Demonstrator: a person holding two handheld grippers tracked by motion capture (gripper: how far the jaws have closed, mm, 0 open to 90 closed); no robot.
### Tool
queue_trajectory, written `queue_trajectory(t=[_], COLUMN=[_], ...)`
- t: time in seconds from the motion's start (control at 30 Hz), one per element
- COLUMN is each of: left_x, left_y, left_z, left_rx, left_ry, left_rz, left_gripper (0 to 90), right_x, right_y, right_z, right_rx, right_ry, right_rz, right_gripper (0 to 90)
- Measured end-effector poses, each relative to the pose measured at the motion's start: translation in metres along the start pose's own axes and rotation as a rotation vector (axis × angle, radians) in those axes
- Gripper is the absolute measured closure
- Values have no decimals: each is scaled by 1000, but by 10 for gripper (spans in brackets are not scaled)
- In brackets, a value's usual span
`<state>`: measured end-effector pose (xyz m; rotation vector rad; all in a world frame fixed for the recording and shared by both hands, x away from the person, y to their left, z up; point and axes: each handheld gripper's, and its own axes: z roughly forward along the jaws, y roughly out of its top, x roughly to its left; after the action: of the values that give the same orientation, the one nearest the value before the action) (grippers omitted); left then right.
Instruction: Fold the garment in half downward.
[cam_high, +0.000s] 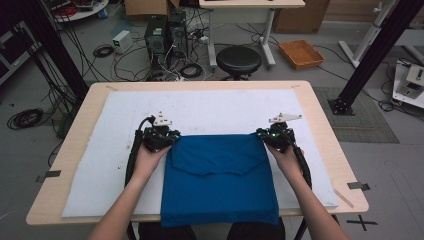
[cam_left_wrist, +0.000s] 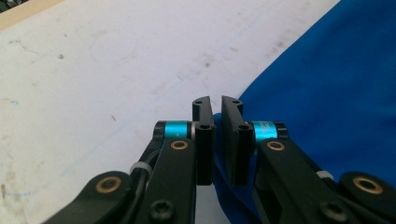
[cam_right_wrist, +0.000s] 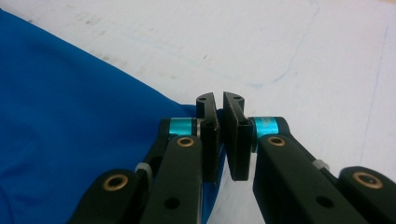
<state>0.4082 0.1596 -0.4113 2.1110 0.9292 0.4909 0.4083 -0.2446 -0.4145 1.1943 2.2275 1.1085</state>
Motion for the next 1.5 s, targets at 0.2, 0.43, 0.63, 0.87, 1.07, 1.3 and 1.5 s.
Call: queue_trajectory(t=[0.2,0.43,0.63,0.87,1.07,1.3,1.5], left_x=[17,18,14,-16,-25,-20,-20], left_y=[3,4,0,-26,-48,-51,-51], left_z=[19,22,-2,-31,-29,-23,-21], left_rx=[25,22,-50,-23,44,42,48], left_ry=[-5,17,-6,-39,-58,-75,-108], left_rz=[-20,-40,-71,-92,-177,-269,-340], left_gripper=[837,689,602,609,626,684,704], right_x=[-10,-11,-11,1,10,6,6], right_y=[6,8,5,-11,-32,-43,-44], right_z=[15,23,6,-28,-45,-43,-41], right_rx=[3,15,-33,-81,-100,-78,-72], right_ry=[-20,-30,-38,-28,-15,-18,-16], right_rz=[20,10,18,14,33,64,70], right_gripper=[856,800,674,626,580,567,561])
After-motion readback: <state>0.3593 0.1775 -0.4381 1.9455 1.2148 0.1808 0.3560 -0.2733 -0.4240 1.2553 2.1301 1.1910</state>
